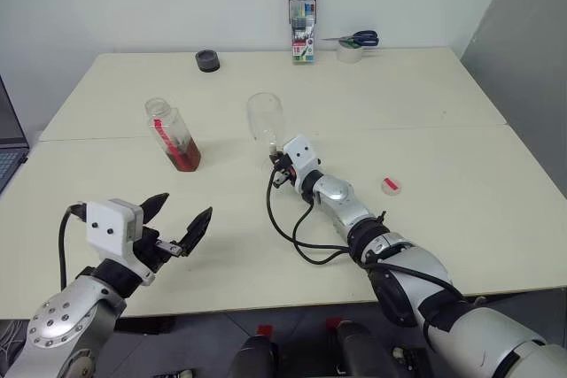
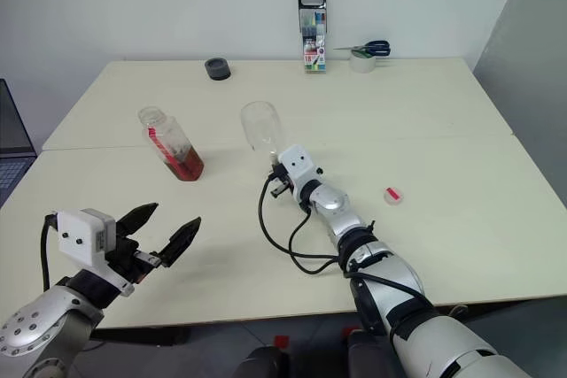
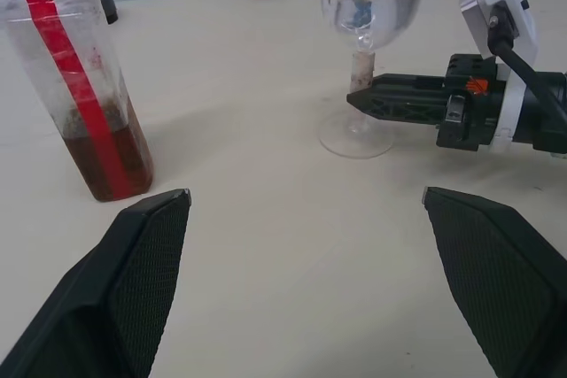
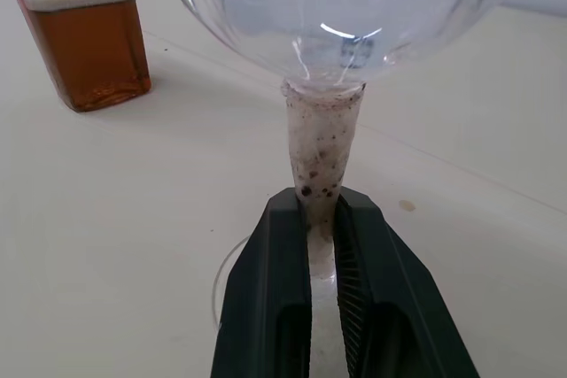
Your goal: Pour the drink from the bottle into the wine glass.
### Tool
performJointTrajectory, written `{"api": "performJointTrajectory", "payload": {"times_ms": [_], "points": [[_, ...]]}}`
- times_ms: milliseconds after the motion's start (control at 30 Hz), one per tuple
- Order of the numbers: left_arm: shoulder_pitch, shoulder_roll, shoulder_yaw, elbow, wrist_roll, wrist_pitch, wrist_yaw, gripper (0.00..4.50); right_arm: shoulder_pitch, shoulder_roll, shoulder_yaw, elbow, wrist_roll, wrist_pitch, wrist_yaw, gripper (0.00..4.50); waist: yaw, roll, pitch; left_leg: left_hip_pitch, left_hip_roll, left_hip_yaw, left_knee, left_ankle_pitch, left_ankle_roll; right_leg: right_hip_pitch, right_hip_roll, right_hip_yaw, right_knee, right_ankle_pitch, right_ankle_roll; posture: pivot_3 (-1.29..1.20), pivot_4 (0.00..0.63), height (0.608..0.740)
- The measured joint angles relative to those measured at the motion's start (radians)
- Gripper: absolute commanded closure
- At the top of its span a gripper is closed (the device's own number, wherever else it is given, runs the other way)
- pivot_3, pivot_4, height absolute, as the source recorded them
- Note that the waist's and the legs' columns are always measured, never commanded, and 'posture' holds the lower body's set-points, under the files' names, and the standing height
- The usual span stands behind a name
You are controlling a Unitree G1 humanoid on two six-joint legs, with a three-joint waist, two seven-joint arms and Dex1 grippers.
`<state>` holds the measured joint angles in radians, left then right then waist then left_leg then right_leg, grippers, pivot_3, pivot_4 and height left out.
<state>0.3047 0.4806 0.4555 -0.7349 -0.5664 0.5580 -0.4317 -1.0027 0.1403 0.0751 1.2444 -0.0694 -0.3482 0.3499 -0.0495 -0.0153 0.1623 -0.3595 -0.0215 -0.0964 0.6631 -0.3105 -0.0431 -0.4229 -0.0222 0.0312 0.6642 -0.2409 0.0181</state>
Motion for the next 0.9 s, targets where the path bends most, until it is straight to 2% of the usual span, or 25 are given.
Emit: {"api": "performJointTrajectory", "payload": {"times_ms": [67,100,233,400,467,700,833,900], "points": [[-0.007,0.008,0.003,0.003,-0.004,0.000,-0.006,0.00,0.000,0.000,0.000,0.000,-0.001,-0.001,0.005,4.37,0.000,0.000,0.000,0.000,0.000,0.000,0.000,-0.001,0.002,0.000,0.000,0.000,0.000,0.000,0.000,0.00,0.150,0.740],[-0.012,0.011,0.003,0.006,-0.005,0.000,-0.010,0.00,0.000,0.000,0.001,0.000,-0.003,-0.002,0.006,3.67,-0.001,0.000,0.000,0.000,0.000,0.000,0.000,-0.001,0.002,0.000,0.000,0.000,0.000,0.000,0.000,0.00,0.150,0.740],[-0.028,0.026,0.003,0.025,-0.007,0.000,-0.020,0.00,0.000,0.000,0.002,0.002,-0.011,-0.002,0.014,2.40,-0.004,0.000,0.000,0.000,0.000,0.000,0.000,-0.001,0.002,0.000,0.001,0.000,0.000,0.000,0.000,0.00,0.150,0.740],[-0.044,0.053,0.003,0.055,-0.008,-0.006,-0.058,0.00,0.001,0.000,0.002,0.002,-0.019,-0.003,0.014,0.59,-0.005,0.000,0.000,0.000,0.000,0.000,0.000,-0.001,0.002,0.000,0.001,0.000,0.000,0.000,0.000,0.00,0.150,0.740],[-0.049,0.057,0.003,0.073,-0.008,-0.008,-0.064,0.00,0.002,-0.001,0.002,0.002,-0.022,-0.005,0.013,0.02,-0.005,0.000,0.000,0.000,0.000,0.000,0.000,-0.001,0.002,0.000,0.001,0.000,0.000,0.000,0.000,0.00,0.150,0.740],[-0.093,0.065,-0.003,0.118,-0.003,-0.026,-0.078,0.00,0.072,-0.023,0.000,-0.027,-0.024,-0.014,0.046,0.02,-0.006,0.000,0.000,0.000,0.000,0.000,0.000,-0.001,0.002,0.000,0.001,0.000,-0.001,0.000,0.000,0.00,0.150,0.740],[-0.110,0.038,-0.013,0.159,0.021,-0.048,-0.050,0.00,0.178,-0.106,0.008,-0.204,-0.005,0.025,0.185,0.02,-0.001,0.000,0.000,0.000,-0.001,0.000,0.000,-0.001,0.003,0.001,0.000,0.000,-0.001,0.000,0.000,0.00,0.150,0.740],[-0.107,0.023,-0.014,0.174,0.033,-0.063,-0.032,0.00,0.261,-0.184,0.008,-0.397,0.029,0.111,0.263,0.02,0.003,0.000,0.000,-0.001,-0.001,-0.001,0.000,-0.002,0.003,0.001,-0.001,0.000,-0.002,0.000,0.000,0.00,0.150,0.740]]}}
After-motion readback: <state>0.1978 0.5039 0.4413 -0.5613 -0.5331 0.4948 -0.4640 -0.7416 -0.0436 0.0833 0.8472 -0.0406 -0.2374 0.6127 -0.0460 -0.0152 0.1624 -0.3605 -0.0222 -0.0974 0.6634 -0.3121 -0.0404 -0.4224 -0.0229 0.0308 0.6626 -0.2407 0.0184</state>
